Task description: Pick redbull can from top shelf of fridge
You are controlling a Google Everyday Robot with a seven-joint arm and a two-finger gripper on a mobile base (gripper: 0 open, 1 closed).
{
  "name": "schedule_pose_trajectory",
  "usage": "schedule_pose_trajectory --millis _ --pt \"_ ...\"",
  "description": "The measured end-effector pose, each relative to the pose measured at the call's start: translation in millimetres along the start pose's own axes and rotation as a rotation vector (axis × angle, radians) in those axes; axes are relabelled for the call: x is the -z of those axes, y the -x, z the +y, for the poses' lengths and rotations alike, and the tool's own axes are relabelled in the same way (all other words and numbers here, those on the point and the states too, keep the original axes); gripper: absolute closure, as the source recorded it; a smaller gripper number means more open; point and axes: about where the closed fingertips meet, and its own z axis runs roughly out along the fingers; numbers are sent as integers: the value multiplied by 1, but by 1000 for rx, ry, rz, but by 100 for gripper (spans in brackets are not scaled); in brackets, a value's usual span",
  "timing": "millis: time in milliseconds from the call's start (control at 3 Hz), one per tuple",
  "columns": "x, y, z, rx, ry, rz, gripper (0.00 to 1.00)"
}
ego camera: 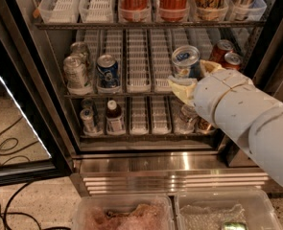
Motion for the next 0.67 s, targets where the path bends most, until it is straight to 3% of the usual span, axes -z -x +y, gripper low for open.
schedule_pose_trajectory --millis 333,667 --pt "-4 -34 49 5 74 51 100" --pt "1 -71 93 -14 114 108 100"
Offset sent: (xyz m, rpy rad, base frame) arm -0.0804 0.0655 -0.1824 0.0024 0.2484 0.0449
